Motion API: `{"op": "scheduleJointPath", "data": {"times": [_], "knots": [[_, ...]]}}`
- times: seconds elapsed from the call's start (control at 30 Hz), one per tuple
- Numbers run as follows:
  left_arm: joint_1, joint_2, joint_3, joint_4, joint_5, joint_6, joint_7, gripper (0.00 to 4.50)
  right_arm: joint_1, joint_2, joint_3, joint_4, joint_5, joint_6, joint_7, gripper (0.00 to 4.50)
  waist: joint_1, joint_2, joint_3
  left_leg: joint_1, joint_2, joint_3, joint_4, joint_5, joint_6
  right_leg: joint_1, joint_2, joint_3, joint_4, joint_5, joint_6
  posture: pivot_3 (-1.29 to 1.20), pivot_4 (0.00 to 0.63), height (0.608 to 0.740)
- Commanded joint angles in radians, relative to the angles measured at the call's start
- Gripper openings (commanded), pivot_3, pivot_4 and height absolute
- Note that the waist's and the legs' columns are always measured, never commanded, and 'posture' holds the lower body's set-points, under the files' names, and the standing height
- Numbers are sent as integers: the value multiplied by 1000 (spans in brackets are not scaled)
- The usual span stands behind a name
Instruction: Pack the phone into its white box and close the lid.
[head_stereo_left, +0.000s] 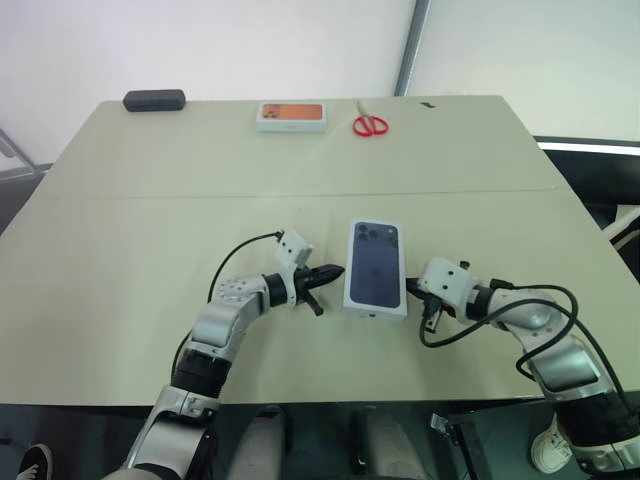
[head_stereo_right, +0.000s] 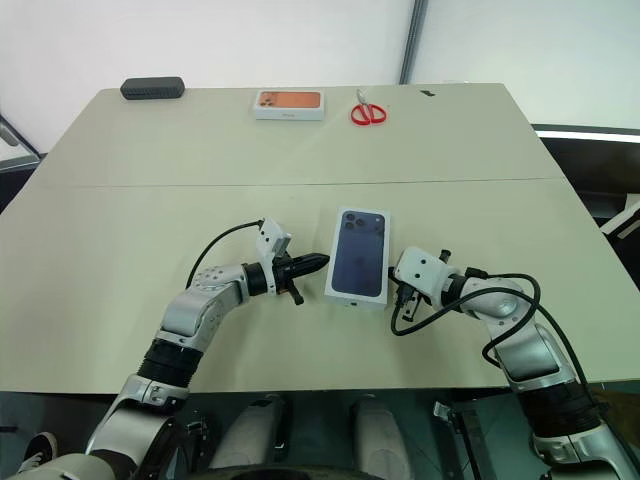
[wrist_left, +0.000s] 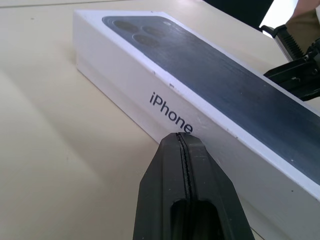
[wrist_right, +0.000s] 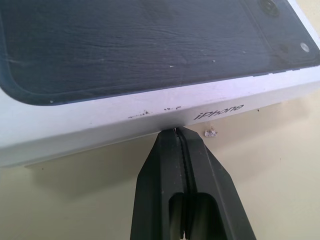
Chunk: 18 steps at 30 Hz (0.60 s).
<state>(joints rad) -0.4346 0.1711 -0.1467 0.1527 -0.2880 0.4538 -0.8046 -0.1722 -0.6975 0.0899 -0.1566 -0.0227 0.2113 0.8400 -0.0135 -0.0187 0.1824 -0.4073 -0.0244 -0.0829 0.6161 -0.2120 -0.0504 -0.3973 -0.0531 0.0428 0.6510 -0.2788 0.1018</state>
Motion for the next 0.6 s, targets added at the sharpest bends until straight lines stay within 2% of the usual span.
{"op": "scheduleJointPath", "data": {"times": [0.03, 0.1, 0.13, 0.23, 0.3, 0.5, 0.6], "knots": [[-8, -4, 8, -27, -20, -14, 0, 0, -29, -15, -6, -3, 0, -45, 3, 23, 0, 0, 0, 0, 0, 0, 0, 0, 0, 0, 0, 0, 0, 0, 0, 0, 150, 740], [-17, -11, 31, -34, -39, -8, 8, 0, -43, -19, -19, 20, -7, -49, -10, 23, 0, 0, 0, 0, 0, 0, 0, 0, 0, 0, 0, 0, 0, 0, 0, 0, 150, 740], [-30, -18, 45, -46, -53, -11, 14, 0, -80, 7, -58, 54, 17, 6, -51, 23, -1, 0, 0, 0, 0, 0, 0, 0, 0, 0, 0, 0, 0, 0, 0, 0, 150, 740], [-98, -60, 99, -52, -91, -25, 63, 0, -172, 44, -126, 131, 26, 4, -155, 23, 1, 0, 0, 0, 1, 0, 2, 0, 0, 0, -1, 0, 1, 0, 0, 0, 150, 740], [-137, -73, 99, -21, -85, -31, 72, 0, -207, 67, -140, 136, 55, 20, -162, 23, 4, 0, 0, -1, 0, 0, 3, 0, 0, 0, -1, 0, 2, 0, 0, 0, 150, 740], [-263, -105, 45, 154, -18, -122, 54, 0, -277, 119, -93, 130, 69, -6, -151, 23, 1, 0, 0, 0, -2, 0, 2, 0, 0, 0, -1, 0, 2, 0, 0, 0, 150, 740], [-293, -110, -8, 278, 54, -149, 62, 0, -260, 132, -19, 149, 37, -2, -120, 23, -1, 0, 0, 0, -2, 0, 2, 0, 0, 0, -1, 0, 2, 0, 0, 0, 150, 740]]}}
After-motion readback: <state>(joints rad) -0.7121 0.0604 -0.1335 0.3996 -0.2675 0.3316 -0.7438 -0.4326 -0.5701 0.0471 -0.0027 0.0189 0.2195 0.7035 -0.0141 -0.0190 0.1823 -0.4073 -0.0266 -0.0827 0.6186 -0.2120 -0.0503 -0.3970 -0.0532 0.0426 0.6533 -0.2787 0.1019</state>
